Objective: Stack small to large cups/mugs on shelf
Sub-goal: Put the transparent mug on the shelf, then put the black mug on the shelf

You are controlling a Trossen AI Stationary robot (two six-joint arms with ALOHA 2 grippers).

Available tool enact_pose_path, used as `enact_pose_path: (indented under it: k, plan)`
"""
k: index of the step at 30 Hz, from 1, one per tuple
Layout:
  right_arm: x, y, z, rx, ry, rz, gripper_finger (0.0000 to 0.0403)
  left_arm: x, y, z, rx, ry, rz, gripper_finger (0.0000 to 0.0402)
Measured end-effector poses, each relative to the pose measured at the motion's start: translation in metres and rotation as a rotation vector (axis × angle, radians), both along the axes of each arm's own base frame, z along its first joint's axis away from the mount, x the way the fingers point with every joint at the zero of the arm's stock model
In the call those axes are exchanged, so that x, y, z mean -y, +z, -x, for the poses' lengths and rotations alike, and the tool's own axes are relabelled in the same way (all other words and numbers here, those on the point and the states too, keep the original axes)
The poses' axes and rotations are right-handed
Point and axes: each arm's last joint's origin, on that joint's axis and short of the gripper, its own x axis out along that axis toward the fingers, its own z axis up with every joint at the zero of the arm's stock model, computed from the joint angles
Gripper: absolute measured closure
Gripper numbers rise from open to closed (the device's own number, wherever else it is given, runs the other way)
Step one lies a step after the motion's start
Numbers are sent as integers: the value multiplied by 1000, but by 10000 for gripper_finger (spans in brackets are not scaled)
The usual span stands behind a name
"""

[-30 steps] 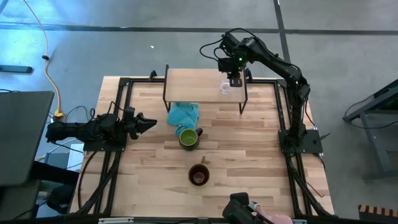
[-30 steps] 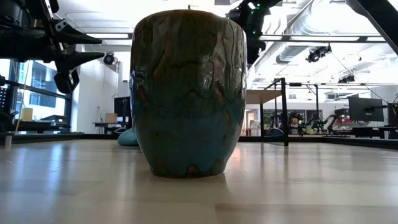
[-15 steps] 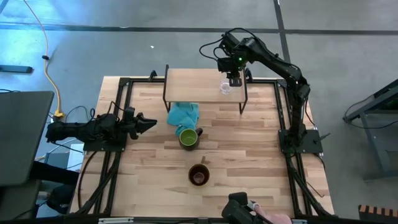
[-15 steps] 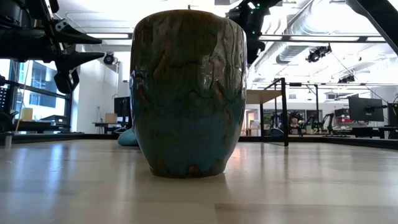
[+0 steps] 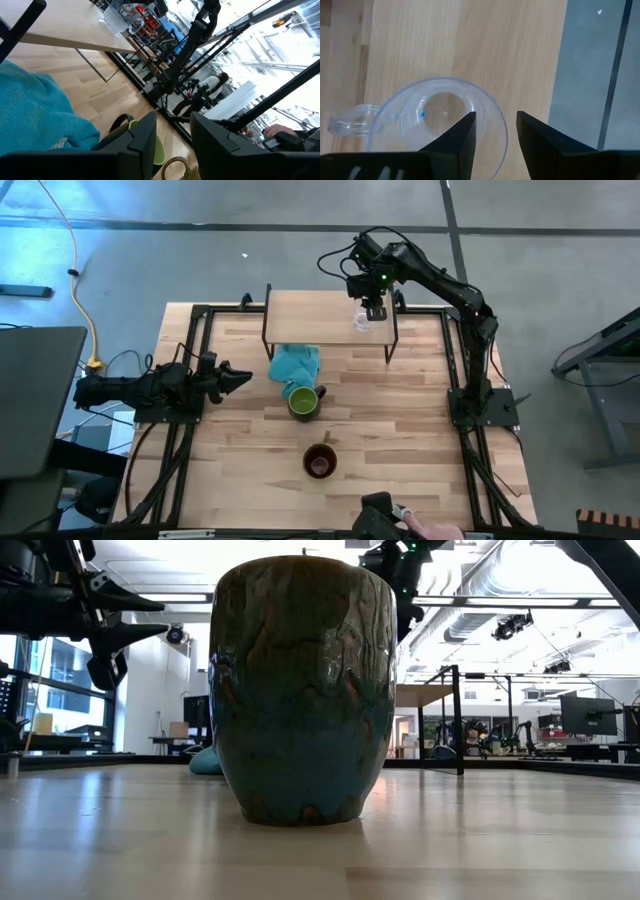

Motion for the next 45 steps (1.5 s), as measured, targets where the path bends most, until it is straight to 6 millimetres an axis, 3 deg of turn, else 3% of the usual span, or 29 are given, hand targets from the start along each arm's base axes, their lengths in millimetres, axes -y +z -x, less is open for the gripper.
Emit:
enact_pose_path:
  k: [23,45]
  plan:
    - [-9,0,-6,-17,37,15,270,0,0,0,0,-2,0,295]
    - [-5,0,-5,-12,-9,31,262,0,0,0,0,-3,2,295]
